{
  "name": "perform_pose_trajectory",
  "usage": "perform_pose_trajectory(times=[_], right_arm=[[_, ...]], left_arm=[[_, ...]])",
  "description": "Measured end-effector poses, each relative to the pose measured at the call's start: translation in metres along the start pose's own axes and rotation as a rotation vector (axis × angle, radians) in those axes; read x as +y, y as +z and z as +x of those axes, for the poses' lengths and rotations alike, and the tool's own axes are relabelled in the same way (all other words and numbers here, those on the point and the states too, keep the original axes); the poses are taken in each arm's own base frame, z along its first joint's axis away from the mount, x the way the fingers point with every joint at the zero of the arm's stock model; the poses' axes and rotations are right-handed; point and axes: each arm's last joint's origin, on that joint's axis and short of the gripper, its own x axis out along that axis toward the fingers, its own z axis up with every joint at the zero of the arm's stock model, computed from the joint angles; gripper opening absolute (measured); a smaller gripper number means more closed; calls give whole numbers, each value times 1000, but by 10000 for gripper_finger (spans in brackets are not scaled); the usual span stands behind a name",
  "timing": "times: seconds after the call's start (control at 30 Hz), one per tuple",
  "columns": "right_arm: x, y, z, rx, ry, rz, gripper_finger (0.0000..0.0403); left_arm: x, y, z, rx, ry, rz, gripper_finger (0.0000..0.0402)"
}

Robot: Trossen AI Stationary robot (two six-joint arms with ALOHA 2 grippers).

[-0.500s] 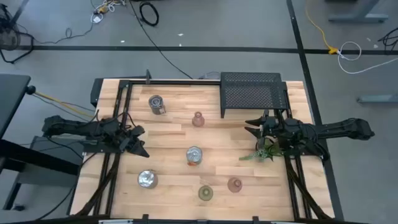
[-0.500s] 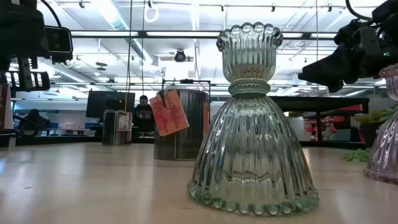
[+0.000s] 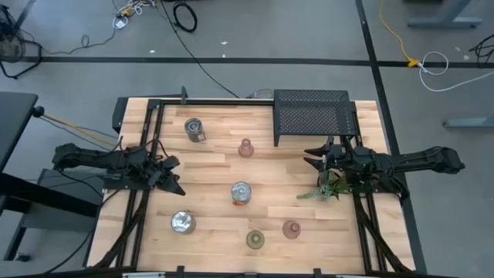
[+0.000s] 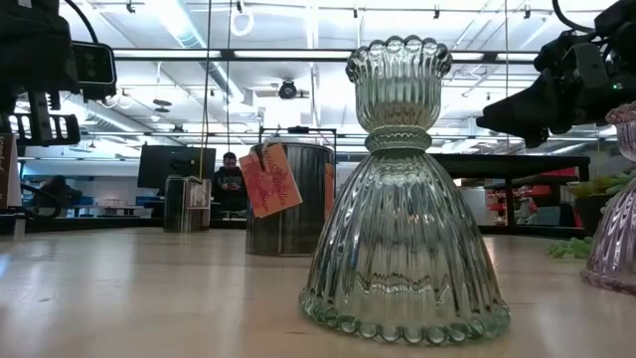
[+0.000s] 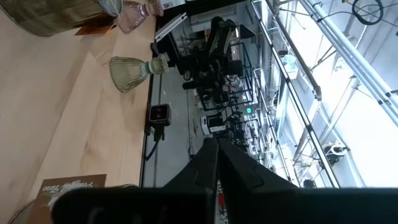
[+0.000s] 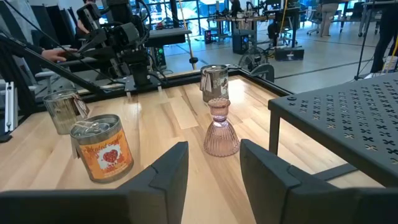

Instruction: Pick & Place candle stick holders

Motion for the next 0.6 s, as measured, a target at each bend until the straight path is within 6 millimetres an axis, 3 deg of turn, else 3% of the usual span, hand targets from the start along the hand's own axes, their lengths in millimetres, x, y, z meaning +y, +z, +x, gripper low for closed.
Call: perform_pose_trajectory(times=[0.37,0.6], right_arm=[[0,0,0,0,0,0,146],[0,0,0,0,0,0,146]], left_arm=[[0,0,0,-6,1,0,16],[4,17,-6,-604,175,49,16]])
